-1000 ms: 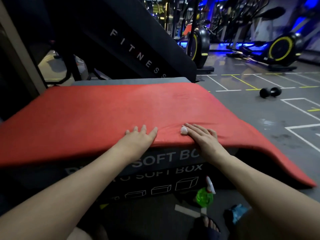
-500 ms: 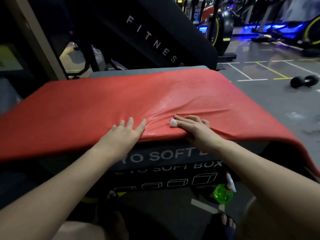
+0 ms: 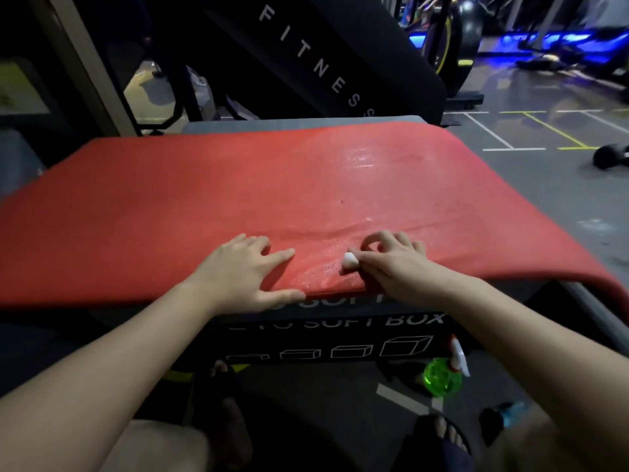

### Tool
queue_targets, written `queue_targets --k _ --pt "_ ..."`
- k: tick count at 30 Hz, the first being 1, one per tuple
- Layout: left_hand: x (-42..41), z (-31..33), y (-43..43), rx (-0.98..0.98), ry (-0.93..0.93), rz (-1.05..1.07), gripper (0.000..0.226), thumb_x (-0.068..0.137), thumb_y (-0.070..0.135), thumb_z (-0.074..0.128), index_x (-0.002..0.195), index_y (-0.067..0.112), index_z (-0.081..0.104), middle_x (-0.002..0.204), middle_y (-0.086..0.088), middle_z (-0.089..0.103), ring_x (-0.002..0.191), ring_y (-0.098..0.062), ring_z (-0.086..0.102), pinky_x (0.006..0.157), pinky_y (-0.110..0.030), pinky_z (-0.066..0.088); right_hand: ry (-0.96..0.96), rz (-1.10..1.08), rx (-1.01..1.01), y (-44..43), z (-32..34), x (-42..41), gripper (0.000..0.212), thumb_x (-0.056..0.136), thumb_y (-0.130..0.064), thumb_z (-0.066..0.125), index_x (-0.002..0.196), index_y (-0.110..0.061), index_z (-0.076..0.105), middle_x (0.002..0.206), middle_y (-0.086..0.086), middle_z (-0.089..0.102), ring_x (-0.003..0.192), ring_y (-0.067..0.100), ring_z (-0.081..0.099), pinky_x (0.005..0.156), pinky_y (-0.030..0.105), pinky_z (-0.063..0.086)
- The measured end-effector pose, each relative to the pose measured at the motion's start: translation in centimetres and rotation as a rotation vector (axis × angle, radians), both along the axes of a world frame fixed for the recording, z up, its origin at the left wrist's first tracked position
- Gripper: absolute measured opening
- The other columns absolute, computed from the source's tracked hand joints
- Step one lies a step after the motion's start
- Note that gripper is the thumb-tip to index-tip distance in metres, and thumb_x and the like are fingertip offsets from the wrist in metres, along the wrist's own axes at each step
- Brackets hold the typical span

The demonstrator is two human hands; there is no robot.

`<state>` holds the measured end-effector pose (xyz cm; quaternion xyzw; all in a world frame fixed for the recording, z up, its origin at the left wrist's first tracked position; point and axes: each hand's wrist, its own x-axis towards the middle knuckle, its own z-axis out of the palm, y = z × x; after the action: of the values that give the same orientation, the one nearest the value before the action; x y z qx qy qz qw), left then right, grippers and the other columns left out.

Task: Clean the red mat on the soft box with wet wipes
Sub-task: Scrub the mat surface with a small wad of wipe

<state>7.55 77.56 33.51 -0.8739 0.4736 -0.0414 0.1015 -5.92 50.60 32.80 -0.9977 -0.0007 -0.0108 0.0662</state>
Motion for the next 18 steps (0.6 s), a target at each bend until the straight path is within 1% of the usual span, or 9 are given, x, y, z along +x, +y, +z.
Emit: queue_targets --k 2,3,5,7,8,10,12,15,18 --pt "0.4 0.6 -0.8 -0.063 0.066 0.025 0.092 0.083 0.091 -0.001 0.145 0.041 0.046 0.124 -0.002 0.056 0.12 -0.023 0.055 0.117 -0.046 0.032 -0.091 0.019 0.018 -0.4 0.1 -0.2 0.036 0.098 -0.051 0.038 0.129 -0.049 0.056 0.116 -0.003 0.045 0.106 0.022 0.039 0.088 0.041 0.035" --pt "0.6 0.9 -1.3 -0.103 0.083 0.047 0.089 0.086 0.087 -0.003 0.138 0.04 0.052 0.118 -0.001 0.056 0.115 -0.023 0.056 0.114 -0.045 0.034 -0.119 0.034 0.069 -0.5 0.2 -0.2 0.034 0.096 -0.05 0.043 0.123 -0.045 0.063 0.106 -0.004 0.048 0.099 0.021 0.043 0.083 0.041 0.038" --pt "1.3 1.5 -2.4 -0.167 0.11 0.106 0.077 0.093 0.079 0.007 0.125 0.032 0.059 0.111 0.0 0.058 0.109 -0.025 0.058 0.102 -0.041 0.042 -0.158 0.056 0.194 -0.6 0.7 -0.1 0.022 0.094 -0.039 0.059 0.11 -0.035 0.074 0.094 -0.005 0.054 0.087 0.018 0.051 0.077 0.041 0.046" --pt "2.1 1.8 -3.6 -0.209 0.133 0.155 0.057 0.1 0.068 0.027 0.125 0.028 0.059 0.111 0.0 0.06 0.107 -0.026 0.061 0.093 -0.04 0.046 -0.128 0.064 0.267 -0.6 1.6 -0.2 0.013 0.09 -0.029 0.069 0.1 -0.029 0.077 0.09 -0.006 0.062 0.081 0.013 0.06 0.074 0.036 0.051" --pt "2.5 1.8 -4.1 -0.227 0.148 0.17 0.049 0.102 0.062 0.034 0.127 0.027 0.059 0.112 0.0 0.06 0.108 -0.027 0.061 0.092 -0.041 0.047 -0.097 0.081 0.284 -0.6 2.1 -0.3 0.011 0.088 -0.029 0.071 0.097 -0.028 0.076 0.09 -0.009 0.065 0.08 0.009 0.061 0.073 0.032 0.051" --pt "3.3 2.0 -5.1 -0.261 0.188 0.19 0.043 0.103 0.056 0.04 0.128 0.027 0.058 0.113 0.0 0.06 0.11 -0.029 0.061 0.091 -0.042 0.049 -0.009 0.12 0.308 -0.6 3.0 -0.7 0.009 0.085 -0.034 0.074 0.093 -0.03 0.075 0.088 -0.013 0.069 0.081 0.0 0.062 0.071 0.021 0.049" --pt "4.3 2.0 -6.0 -0.292 0.195 0.214 0.04 0.103 0.053 0.044 0.129 0.026 0.058 0.117 -0.001 0.06 0.113 -0.029 0.061 0.093 -0.042 0.049 0.075 0.14 0.348 -0.4 3.5 -0.8 0.01 0.084 -0.037 0.075 0.091 -0.03 0.074 0.087 -0.014 0.071 0.083 -0.003 0.063 0.07 0.014 0.047" --pt "5.7 1.7 -7.1 -0.325 0.18 0.247 0.037 0.102 0.048 0.048 0.128 0.023 0.059 0.121 -0.004 0.061 0.116 -0.031 0.06 0.094 -0.043 0.049 0.07 0.198 0.332 0.0 3.0 0.7 0.008 0.083 -0.033 0.075 0.089 -0.028 0.075 0.088 -0.01 0.067 0.081 0.002 0.061 0.07 0.015 0.045" --pt "7.0 1.3 -7.6 -0.315 0.178 0.278 0.036 0.102 0.046 0.05 0.129 0.023 0.059 0.124 -0.005 0.06 0.119 -0.032 0.058 0.096 -0.044 0.049 0.022 0.172 0.296 -0.1 1.8 3.7 0.009 0.087 -0.026 0.071 0.093 -0.02 0.072 0.091 -0.006 0.059 0.078 0.007 0.055 0.07 0.015 0.04"
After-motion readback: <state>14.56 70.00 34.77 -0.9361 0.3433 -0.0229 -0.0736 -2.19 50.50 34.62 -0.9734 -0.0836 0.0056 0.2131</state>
